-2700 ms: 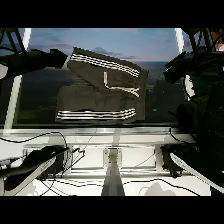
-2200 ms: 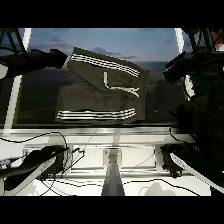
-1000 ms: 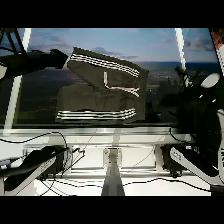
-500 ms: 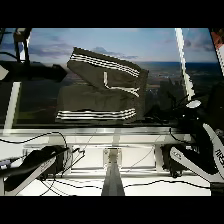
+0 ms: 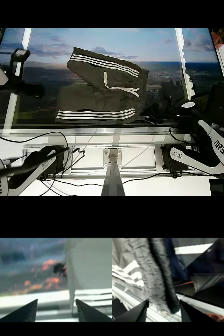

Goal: Fold the clothes and pants, and hang the long-sleeved shirts on hangers.

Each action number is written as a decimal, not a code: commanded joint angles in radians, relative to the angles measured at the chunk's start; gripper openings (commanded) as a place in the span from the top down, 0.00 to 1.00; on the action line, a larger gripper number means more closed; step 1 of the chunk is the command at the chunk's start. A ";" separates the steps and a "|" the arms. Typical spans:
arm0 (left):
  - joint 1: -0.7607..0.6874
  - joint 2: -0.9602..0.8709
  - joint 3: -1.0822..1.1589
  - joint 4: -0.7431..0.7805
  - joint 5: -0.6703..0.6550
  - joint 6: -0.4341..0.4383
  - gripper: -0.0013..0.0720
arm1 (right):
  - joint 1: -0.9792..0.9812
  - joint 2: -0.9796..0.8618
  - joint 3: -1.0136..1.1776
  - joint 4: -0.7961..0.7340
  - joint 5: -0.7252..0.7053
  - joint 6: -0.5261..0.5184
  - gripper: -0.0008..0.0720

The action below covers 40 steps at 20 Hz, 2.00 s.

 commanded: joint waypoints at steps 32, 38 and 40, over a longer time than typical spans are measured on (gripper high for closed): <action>0.632 -0.426 -0.386 -0.742 0.096 0.513 0.35 | 0.064 -0.010 0.140 0.145 0.002 -0.342 0.96; 0.632 -0.443 -0.386 -0.745 0.098 0.578 0.37 | 0.064 -0.010 0.140 0.145 0.001 -0.342 0.96; 0.632 -0.443 -0.386 -0.745 0.071 0.583 0.60 | 0.064 -0.010 0.140 0.145 0.001 -0.342 0.96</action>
